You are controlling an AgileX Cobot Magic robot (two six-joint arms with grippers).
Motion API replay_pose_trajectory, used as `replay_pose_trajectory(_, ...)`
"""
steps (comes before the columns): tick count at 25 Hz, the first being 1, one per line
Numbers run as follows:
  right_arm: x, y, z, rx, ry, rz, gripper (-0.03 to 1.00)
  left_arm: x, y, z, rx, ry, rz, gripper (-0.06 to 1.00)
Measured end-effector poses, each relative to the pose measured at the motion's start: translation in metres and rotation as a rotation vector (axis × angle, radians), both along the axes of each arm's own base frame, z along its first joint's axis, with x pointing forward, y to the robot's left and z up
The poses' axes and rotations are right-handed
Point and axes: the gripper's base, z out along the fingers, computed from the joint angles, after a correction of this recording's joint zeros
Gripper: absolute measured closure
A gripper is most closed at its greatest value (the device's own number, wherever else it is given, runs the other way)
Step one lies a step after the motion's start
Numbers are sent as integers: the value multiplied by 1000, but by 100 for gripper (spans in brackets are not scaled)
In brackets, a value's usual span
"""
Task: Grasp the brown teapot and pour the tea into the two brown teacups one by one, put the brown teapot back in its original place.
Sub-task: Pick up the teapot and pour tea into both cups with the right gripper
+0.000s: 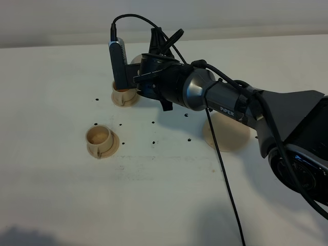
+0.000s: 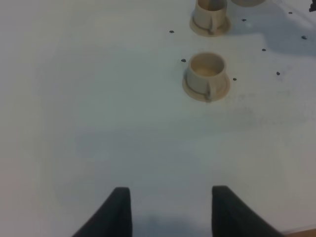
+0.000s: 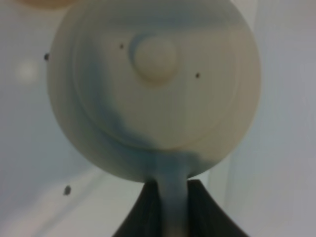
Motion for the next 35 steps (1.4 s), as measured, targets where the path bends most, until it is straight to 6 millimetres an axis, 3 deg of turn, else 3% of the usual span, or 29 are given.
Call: replay_pose_trajectory(35,3,3,5,-81,-42,104,88,0,0,0,0,0,0,59)
